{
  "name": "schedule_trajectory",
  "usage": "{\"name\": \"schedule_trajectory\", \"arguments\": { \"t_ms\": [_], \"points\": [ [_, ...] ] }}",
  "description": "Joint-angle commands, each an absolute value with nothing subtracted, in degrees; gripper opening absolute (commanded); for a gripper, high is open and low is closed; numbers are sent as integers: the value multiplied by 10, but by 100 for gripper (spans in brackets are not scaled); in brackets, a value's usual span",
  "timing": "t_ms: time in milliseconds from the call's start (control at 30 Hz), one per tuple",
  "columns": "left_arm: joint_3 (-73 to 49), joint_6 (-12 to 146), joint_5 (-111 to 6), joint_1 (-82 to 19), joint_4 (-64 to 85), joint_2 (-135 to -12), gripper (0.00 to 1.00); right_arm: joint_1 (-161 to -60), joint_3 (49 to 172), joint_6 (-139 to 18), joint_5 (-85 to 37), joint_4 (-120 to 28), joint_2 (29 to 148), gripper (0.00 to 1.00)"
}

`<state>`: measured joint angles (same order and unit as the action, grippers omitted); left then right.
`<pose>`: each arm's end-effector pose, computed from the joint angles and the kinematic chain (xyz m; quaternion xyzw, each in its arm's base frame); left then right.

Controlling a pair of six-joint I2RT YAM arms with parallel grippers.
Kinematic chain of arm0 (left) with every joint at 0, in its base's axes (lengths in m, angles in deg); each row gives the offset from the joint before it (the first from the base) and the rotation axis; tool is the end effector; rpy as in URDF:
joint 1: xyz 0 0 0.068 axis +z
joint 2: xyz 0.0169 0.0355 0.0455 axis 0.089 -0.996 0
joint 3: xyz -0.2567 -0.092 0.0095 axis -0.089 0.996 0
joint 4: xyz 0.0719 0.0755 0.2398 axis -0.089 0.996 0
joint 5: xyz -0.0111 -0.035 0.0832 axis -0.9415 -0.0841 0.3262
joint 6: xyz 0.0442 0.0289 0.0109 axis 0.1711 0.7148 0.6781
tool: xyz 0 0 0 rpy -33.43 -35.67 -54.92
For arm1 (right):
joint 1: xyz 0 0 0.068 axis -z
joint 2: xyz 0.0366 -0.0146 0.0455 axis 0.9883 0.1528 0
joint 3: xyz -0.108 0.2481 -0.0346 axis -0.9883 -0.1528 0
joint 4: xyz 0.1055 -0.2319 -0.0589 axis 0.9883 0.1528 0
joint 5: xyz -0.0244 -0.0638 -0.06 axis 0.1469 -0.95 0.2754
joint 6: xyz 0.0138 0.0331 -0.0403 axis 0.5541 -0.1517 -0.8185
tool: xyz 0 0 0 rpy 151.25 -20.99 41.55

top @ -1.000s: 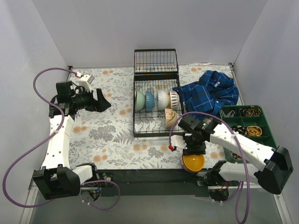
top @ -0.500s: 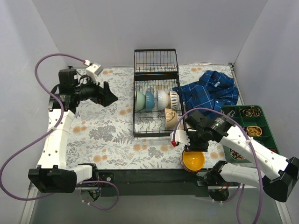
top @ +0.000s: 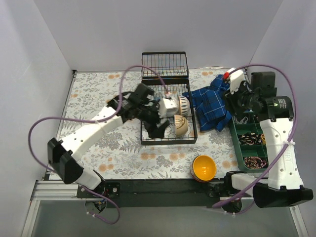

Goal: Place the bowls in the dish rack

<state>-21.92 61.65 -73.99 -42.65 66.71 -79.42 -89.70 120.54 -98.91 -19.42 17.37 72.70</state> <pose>0.2176 -0.1895 0.3533 0.2418 0.8883 -0.3569 0.1583 0.1931 0.0365 0.4204 -0.3531 0.8437 0.0169 0.4039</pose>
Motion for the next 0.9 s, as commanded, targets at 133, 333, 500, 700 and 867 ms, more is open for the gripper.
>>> {"name": "schedule_trajectory", "arguments": {
  "t_ms": [133,333,500,700,867],
  "points": [
    [-319,738,-785,-640,683,-893,78,-751,1294,-819,-215,96,746,57],
    [-349,756,-825,-698,689,-961,77,-703,1262,-807,-180,94,736,60],
    [-373,746,-827,-732,677,-1022,77,-696,1230,-813,-174,93,713,60],
    [-464,695,-847,-740,686,-1105,73,-689,1190,-805,-170,89,680,60],
    [-466,640,-843,-759,640,-1132,71,-664,1203,-779,-186,85,681,62]
  ]
}}
